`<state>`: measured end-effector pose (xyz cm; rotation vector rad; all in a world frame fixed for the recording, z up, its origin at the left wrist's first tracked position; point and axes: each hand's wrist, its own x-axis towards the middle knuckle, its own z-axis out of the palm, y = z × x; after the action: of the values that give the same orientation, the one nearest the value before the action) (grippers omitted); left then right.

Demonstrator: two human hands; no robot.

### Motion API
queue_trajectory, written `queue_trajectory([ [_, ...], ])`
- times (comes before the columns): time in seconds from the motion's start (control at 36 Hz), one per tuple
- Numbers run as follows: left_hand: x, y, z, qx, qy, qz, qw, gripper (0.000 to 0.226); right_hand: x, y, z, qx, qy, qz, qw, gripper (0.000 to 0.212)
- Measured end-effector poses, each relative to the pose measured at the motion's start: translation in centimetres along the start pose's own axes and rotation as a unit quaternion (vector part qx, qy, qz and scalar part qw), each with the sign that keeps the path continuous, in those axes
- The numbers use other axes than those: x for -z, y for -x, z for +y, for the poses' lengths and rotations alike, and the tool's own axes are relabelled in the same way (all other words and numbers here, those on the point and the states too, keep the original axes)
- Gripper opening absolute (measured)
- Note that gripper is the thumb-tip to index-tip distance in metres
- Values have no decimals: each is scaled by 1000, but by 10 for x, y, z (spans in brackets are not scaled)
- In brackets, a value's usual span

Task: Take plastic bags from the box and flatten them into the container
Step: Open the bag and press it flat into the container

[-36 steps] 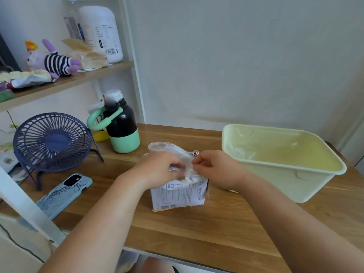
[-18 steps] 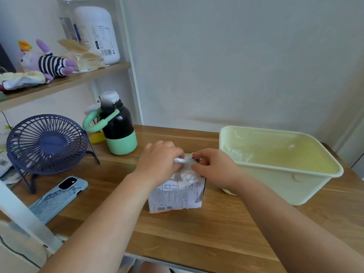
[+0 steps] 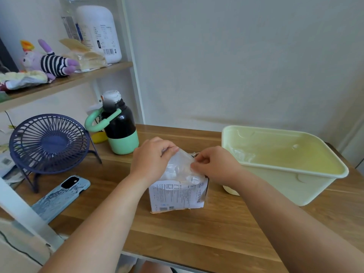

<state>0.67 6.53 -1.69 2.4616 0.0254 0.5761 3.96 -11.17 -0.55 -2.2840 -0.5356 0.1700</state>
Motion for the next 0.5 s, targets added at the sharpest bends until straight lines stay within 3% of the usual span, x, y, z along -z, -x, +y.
queue_trajectory([
  [0.17,6,-1,3,-34,-36,17,999,13,3,0,0,-25,-48,0,999,25],
  [0.28,10,-3,8,-57,-61,-1,997,16,6,-2,-2,-27,-55,-10,998,20],
  [0.5,5,-1,10,-108,18,24,994,10,2,-5,-8,33,-28,8,999,10],
])
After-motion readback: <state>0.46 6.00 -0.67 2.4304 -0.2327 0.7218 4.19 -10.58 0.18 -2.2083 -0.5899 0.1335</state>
